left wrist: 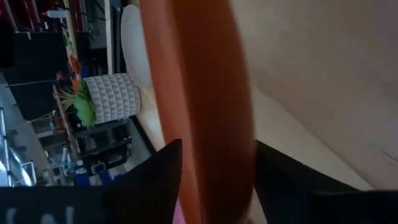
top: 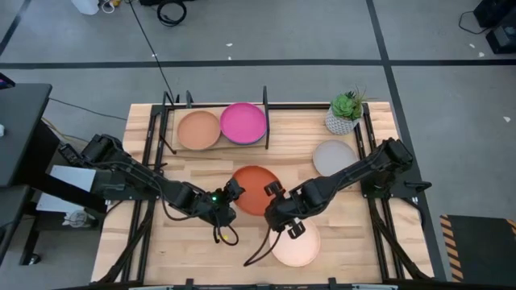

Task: Place and stack plates onto a shelf
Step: Stack the orange plate on top of the pink plate on the shelf

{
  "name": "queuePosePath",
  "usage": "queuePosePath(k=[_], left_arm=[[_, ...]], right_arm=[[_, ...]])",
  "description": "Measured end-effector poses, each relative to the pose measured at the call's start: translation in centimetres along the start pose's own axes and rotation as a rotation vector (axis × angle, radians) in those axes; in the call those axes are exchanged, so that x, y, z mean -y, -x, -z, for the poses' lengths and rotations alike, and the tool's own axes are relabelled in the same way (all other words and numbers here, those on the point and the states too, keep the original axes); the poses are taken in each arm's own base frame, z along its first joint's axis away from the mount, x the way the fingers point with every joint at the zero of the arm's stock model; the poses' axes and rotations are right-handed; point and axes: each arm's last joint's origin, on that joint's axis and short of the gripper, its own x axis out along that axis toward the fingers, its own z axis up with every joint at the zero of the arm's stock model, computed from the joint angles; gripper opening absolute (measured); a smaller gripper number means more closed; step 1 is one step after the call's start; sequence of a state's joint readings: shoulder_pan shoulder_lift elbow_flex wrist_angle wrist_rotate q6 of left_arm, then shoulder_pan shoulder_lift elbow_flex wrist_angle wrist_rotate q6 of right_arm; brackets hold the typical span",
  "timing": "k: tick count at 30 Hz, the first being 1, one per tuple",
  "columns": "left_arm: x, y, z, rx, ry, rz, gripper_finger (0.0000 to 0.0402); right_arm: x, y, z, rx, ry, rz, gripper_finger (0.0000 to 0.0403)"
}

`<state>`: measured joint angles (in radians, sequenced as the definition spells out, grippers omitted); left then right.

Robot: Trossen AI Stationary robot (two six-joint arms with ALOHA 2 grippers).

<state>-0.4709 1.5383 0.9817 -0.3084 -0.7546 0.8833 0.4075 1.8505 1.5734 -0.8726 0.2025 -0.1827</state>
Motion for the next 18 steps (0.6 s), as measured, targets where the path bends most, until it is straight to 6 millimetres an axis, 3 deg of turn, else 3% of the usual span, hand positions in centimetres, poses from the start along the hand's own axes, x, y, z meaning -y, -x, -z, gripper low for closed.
queuePosePath(k=[11, 18], left_arm=[[0.1, 0.2, -0.2, 0.007, -0.002, -0.003, 0.0091], [0.1, 0.2, -0.3, 0.012, 0.007, -0.004, 0.0047]], right_arm=[[0.1, 0.0, -0.2, 0.020, -0.052, -0.020, 0.0036], [0.4, 1.0, -0.2, 0.051, -0.115, -0.031, 0.0096]])
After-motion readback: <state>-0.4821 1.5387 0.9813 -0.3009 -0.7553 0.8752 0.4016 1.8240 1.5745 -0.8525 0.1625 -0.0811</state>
